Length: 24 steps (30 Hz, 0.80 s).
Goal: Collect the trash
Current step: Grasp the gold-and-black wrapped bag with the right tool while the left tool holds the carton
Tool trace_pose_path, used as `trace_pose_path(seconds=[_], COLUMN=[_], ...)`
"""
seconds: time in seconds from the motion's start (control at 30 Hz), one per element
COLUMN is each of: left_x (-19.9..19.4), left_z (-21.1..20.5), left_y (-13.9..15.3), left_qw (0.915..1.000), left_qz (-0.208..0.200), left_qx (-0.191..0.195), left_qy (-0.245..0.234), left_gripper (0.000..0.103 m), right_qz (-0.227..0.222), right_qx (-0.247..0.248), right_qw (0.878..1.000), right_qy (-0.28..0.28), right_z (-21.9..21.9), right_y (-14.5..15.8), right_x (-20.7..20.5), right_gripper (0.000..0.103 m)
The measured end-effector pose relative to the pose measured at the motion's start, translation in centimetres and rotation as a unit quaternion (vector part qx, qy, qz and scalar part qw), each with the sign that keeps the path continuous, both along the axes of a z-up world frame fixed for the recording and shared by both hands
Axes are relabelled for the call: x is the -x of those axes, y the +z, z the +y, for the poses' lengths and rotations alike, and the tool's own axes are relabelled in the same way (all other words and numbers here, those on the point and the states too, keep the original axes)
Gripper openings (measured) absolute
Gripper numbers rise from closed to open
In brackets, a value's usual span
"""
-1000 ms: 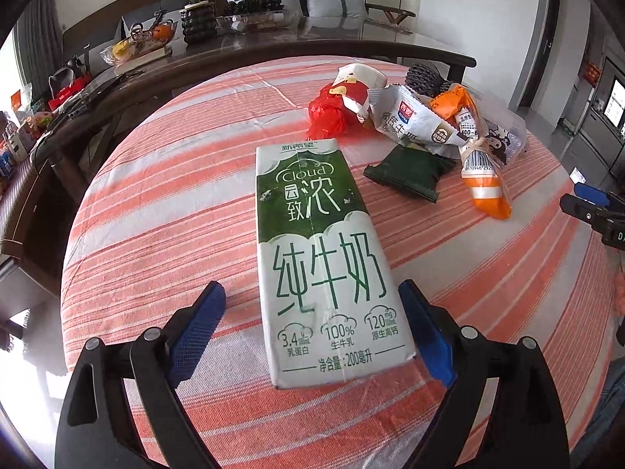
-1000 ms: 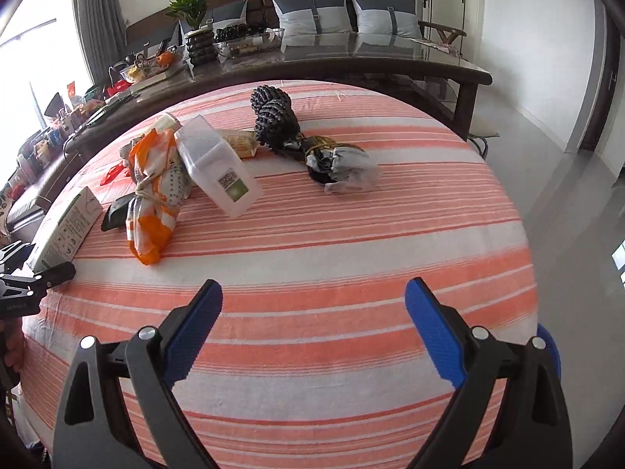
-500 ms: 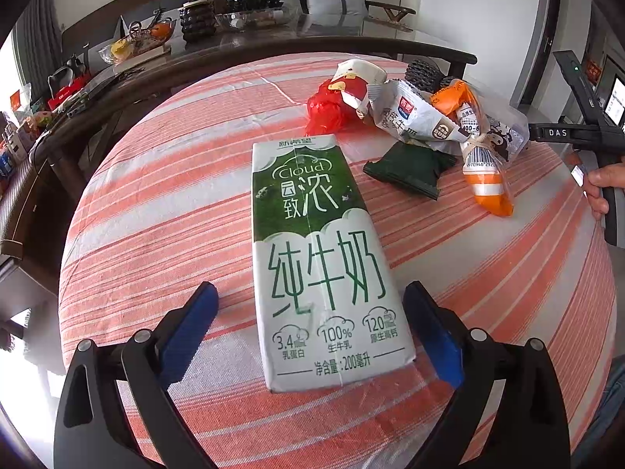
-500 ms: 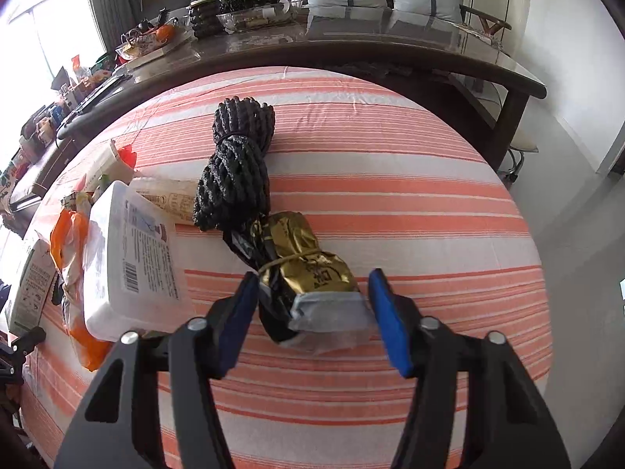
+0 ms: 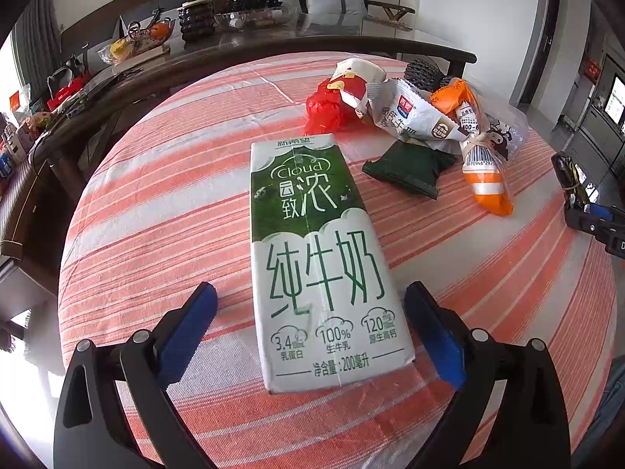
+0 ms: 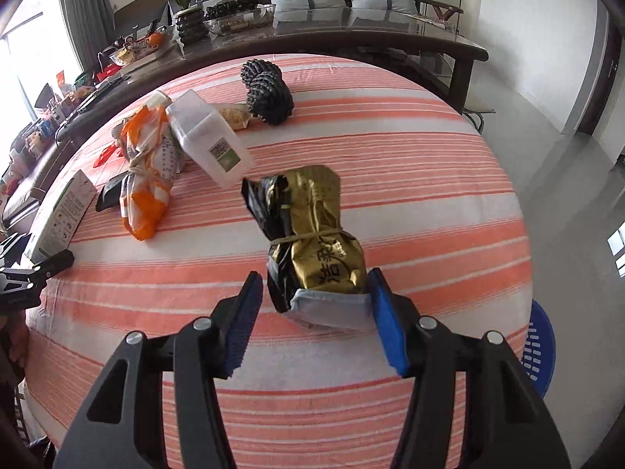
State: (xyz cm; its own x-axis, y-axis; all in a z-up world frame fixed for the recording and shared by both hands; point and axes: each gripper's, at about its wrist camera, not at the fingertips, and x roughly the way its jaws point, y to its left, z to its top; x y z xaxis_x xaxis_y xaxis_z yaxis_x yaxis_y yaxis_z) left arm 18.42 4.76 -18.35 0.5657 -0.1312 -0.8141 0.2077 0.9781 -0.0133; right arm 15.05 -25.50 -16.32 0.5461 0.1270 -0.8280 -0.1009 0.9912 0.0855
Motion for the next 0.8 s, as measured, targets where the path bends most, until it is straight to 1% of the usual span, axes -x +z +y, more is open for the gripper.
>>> trace_pose_path(seconds=[0.13,0.2,0.3,0.33,0.43,0.5,0.57,0.6,0.67,0.8], left_x=[0.0,0.0,-0.1,0.0,0.2,0.4,0.5,0.3,-0.2,-2.0], left_z=[0.0,0.0,-0.1,0.1,1.7,3.0,3.5,3.3,2.3,0.3], left_y=[0.0,0.0,0.0,0.0,0.6,1.1,1.8,2.0,2.4,1.9], left_qw=[1.0,1.0,0.9999,0.9998,0.9971,0.9947,0.9932,0.9931,0.9942,0.9965], left_qz=[0.0,0.0,0.004,0.004,0.016,0.024,0.024,0.024,0.029,0.052], left_qx=[0.0,0.0,0.007,0.014,0.061,0.088,0.103,0.102,0.086,0.044], left_qy=[0.0,0.0,-0.009,-0.013,-0.044,-0.047,-0.049,-0.053,-0.057,-0.049], left_gripper=[0.096,0.096,0.098,0.098,0.098,0.098,0.098,0.098,0.098,0.098], right_qz=[0.011,0.011,0.011,0.015,0.028,0.035,0.046,0.053,0.069,0.096], right_qx=[-0.026,-0.023,-0.015,-0.016,-0.027,-0.03,-0.039,-0.053,-0.081,-0.106], right_qw=[0.999,0.999,1.0,1.0,0.999,0.999,0.998,0.997,0.994,0.987], right_qy=[0.019,0.022,0.018,0.018,0.015,0.006,-0.008,-0.017,-0.039,-0.069], right_z=[0.4,0.0,-0.9,-1.3,-2.4,-3.1,-3.9,-4.3,-5.1,-5.5], right_y=[0.8,1.5,2.2,2.4,2.6,2.7,2.5,2.4,2.0,1.6], right_x=[1.8,2.1,1.8,1.5,0.7,0.3,-0.3,-0.7,-1.5,-3.1], right_gripper=[0.061,0.07,0.072,0.072,0.073,0.075,0.075,0.075,0.075,0.075])
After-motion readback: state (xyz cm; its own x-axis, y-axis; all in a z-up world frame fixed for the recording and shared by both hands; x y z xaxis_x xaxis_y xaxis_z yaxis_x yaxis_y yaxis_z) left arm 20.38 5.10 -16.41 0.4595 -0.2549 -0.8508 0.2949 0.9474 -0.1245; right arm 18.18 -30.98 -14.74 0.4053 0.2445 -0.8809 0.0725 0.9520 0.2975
